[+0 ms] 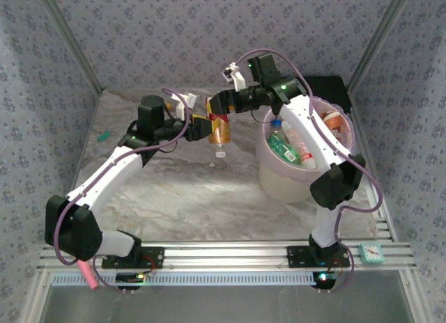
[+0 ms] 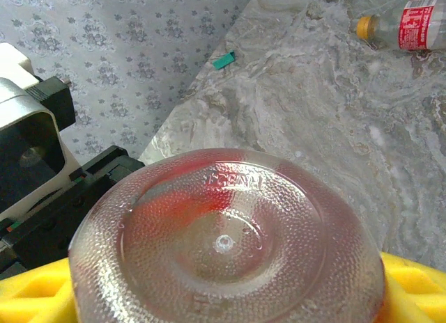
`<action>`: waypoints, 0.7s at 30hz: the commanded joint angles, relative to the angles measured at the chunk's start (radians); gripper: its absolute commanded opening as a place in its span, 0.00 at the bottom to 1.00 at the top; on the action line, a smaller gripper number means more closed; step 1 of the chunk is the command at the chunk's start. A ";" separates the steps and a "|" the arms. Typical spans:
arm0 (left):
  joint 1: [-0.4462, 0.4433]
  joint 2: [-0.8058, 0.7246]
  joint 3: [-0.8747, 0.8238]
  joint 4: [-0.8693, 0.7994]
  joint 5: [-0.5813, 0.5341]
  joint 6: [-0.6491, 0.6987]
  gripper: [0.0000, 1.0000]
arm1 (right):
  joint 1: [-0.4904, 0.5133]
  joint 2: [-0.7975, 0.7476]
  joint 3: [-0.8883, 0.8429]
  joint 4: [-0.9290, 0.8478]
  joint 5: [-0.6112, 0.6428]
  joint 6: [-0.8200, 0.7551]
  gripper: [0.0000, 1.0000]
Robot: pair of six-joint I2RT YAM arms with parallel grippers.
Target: Put the plastic bottles in the bin
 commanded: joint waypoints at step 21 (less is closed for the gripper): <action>0.002 -0.044 -0.037 -0.048 -0.160 -0.040 1.00 | -0.442 -0.480 -0.051 0.071 0.255 -0.059 0.37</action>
